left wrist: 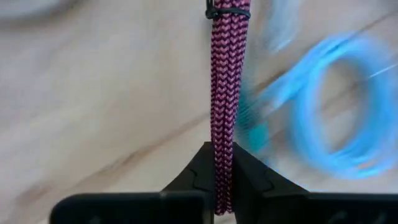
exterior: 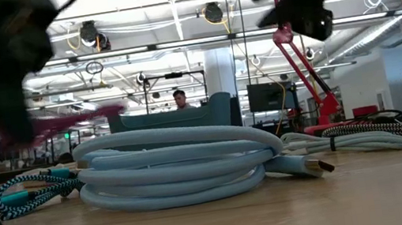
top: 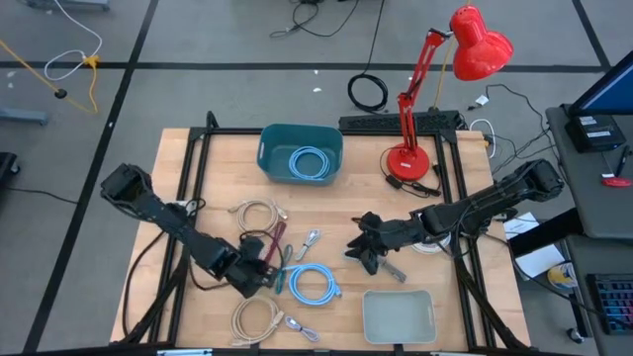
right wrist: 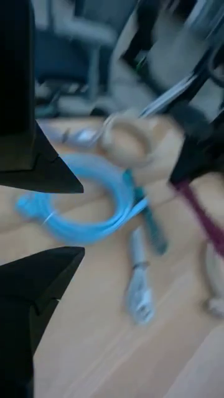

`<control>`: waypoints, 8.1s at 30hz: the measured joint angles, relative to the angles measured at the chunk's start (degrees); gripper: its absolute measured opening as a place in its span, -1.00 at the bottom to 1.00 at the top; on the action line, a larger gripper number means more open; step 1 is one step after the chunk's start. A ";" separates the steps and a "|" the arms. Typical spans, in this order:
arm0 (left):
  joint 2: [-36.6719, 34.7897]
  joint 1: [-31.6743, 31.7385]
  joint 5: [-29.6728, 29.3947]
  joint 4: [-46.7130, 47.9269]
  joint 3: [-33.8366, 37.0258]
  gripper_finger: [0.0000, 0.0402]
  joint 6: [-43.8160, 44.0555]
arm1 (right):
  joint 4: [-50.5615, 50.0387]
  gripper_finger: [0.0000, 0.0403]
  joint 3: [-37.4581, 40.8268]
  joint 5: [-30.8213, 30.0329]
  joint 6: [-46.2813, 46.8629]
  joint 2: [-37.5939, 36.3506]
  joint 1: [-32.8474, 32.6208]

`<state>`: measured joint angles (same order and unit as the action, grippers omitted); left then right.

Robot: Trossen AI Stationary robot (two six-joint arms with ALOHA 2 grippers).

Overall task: Sort cables into bins
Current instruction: Put the red patterned charger cable into the gray bin, then put the top brown HDMI cable into the blue bin

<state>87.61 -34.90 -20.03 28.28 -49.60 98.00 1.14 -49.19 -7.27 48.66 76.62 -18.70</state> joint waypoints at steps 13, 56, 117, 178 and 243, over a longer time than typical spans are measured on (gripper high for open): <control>-7.18 3.41 -9.88 -29.80 -0.11 -0.93 -28.53 | 27.93 -0.30 -0.02 -9.12 9.22 0.79 3.33; -7.26 10.48 -8.28 -46.10 -0.17 -0.92 -39.18 | 48.60 -0.30 -3.68 -0.65 6.66 11.41 9.79; -11.30 -2.28 -7.99 -51.00 -0.22 -0.62 -44.95 | -19.62 -0.91 -8.98 19.08 -2.23 -15.90 -7.93; -11.23 -7.66 -4.46 -38.74 -0.20 -0.62 -39.00 | -60.29 -0.90 -28.61 13.54 0.67 28.33 -25.95; -11.23 7.53 -8.49 -53.81 -0.17 -0.62 -46.89 | 8.59 -0.46 -26.29 -19.57 -34.82 -3.01 -12.18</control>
<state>76.38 -27.37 -28.52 -25.53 -49.78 51.11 9.73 -75.48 -26.83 13.84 73.61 -30.88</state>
